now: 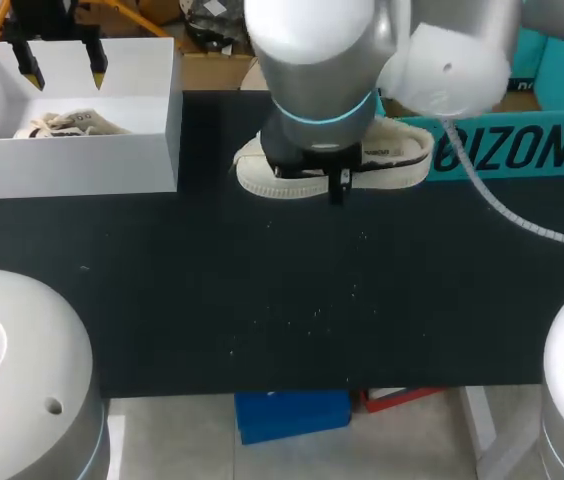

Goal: Take the shoe out of the shoebox, open the shoe tongue, remove and reinsert the insole, then place the shoe into the shoebox

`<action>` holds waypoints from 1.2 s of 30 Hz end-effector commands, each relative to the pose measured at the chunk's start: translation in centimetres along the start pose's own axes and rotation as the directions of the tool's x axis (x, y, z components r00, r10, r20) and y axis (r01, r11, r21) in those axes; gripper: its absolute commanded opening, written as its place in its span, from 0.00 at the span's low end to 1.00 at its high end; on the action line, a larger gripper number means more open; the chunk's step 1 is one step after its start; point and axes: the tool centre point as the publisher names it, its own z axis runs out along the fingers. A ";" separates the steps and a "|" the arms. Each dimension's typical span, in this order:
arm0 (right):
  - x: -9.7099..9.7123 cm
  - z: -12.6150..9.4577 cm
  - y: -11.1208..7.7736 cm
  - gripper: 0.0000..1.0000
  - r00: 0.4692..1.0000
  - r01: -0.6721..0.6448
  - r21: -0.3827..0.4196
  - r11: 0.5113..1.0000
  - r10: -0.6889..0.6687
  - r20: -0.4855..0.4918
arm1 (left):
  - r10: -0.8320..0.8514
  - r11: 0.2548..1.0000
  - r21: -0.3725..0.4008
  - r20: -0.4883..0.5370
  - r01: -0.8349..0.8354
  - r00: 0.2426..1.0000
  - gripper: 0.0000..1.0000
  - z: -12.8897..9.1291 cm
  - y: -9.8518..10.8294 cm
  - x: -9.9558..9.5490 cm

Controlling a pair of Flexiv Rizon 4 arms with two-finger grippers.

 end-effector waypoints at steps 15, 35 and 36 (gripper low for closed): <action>5.7 8.7 7.1 0.00 0.993 -0.066 0.055 0.996 0.071 -0.093 | -0.002 1.000 -0.001 0.003 0.002 1.000 1.00 0.0 0.0 0.1; 8.3 14.7 8.7 0.00 0.991 -0.094 -0.043 0.995 0.090 -0.099 | -0.002 1.000 -0.001 0.003 0.002 1.000 1.00 0.0 0.0 0.1; 8.3 14.8 8.7 0.00 0.991 -0.095 -0.045 0.994 0.090 -0.099 | -0.002 1.000 -0.001 0.003 0.002 1.000 1.00 0.0 0.0 0.1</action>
